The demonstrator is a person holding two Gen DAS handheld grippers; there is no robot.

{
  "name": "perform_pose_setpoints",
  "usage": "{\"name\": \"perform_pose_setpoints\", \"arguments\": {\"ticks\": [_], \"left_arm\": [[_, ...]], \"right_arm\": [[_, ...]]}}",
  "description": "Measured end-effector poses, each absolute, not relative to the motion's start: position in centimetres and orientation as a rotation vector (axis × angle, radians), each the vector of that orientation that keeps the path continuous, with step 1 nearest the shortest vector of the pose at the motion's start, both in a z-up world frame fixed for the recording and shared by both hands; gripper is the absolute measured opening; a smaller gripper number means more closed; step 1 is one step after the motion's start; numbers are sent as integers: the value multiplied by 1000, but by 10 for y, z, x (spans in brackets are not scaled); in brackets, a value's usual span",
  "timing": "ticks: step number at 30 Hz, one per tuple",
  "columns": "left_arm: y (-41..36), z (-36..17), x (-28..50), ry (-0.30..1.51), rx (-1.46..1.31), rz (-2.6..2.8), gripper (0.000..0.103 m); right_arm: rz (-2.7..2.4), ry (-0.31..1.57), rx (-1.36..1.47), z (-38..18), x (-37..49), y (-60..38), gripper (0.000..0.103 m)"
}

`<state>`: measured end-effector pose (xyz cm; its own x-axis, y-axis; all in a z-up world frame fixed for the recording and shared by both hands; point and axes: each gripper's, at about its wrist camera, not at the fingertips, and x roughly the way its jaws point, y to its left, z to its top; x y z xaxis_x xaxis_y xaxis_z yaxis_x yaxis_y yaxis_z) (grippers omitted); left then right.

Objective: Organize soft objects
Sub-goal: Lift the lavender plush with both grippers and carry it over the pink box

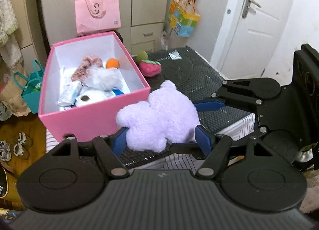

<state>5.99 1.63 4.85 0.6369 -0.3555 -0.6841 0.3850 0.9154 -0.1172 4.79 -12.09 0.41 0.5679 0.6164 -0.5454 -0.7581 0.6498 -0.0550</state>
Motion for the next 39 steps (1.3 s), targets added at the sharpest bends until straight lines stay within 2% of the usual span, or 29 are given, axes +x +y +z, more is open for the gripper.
{"name": "perform_pose_setpoints", "arguments": {"ticks": [17, 26, 39], "left_arm": [[77, 83, 122, 655, -72, -408, 71], [100, 71, 187, 645, -170, -355, 71], [120, 25, 258, 749, -253, -272, 71]], "right_arm": [[835, 434, -234, 42, 123, -80, 64], [845, 443, -222, 42, 189, -58, 64], [871, 618, -265, 11, 267, -26, 64]]}}
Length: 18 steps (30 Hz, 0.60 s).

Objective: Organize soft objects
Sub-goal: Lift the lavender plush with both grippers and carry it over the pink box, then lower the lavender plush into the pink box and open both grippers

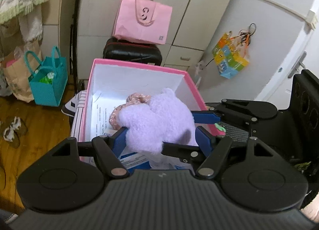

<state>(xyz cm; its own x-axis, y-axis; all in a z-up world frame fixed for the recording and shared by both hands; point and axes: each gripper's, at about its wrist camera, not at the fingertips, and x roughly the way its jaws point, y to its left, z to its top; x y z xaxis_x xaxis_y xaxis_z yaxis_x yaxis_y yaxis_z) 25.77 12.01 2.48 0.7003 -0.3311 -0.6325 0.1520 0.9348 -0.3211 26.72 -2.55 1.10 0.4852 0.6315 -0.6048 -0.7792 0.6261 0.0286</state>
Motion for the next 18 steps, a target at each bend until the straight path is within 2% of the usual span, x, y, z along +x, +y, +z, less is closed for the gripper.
{"name": "perform_pose_setpoints", "arguments": {"ticks": [8, 13, 18], "left_arm": [[129, 4, 265, 820, -307, -238, 73], [114, 29, 233, 684, -168, -209, 79], [97, 52, 201, 574, -11, -177, 79]], "right_arm": [[877, 707, -259, -10, 275, -22, 64], [847, 684, -252, -7, 265, -38, 67], [845, 642, -215, -2, 246, -59, 68]]}}
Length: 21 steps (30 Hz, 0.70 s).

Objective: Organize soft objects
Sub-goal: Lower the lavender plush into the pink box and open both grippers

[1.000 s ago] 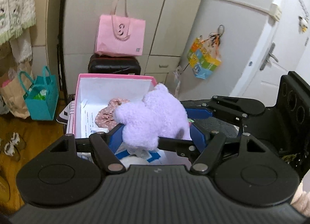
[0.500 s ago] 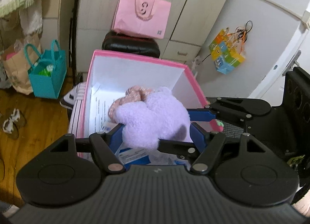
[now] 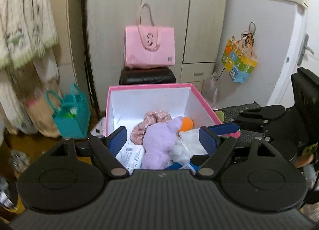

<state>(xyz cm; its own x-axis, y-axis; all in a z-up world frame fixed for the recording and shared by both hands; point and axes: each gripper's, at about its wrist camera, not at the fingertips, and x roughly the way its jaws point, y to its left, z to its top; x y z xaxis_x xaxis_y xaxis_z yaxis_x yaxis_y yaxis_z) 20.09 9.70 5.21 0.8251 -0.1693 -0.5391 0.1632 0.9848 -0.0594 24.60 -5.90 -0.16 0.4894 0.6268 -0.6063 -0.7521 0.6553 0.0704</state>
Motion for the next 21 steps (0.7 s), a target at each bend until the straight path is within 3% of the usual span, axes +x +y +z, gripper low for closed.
{"name": "perform_pose_setpoints", "arguments": {"ticks": [21], "left_arm": [[54, 102, 92, 562, 80, -292, 79]], "right_arm": [[760, 427, -375, 72, 122, -102, 70]]}}
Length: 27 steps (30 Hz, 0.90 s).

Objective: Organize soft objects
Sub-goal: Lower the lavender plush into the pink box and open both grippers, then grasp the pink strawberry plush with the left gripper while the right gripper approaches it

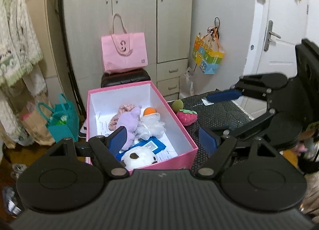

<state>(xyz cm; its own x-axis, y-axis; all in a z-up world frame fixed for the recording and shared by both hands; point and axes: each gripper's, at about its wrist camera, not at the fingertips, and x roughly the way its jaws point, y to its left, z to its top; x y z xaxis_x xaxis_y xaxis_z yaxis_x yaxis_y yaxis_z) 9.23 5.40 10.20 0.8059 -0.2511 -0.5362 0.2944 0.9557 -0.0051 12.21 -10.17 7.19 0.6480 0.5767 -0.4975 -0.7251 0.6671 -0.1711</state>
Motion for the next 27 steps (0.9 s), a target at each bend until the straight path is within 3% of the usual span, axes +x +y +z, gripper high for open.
{"name": "perform_pose_setpoints", "arguments": {"ticks": [16, 27], "left_arm": [[12, 96, 62, 601, 152, -402, 79], [-22, 64, 85, 603, 46, -502, 79]], "right_arm": [[745, 362, -432, 79, 63, -148, 75], [585, 366, -347, 64, 75, -192, 75]]}}
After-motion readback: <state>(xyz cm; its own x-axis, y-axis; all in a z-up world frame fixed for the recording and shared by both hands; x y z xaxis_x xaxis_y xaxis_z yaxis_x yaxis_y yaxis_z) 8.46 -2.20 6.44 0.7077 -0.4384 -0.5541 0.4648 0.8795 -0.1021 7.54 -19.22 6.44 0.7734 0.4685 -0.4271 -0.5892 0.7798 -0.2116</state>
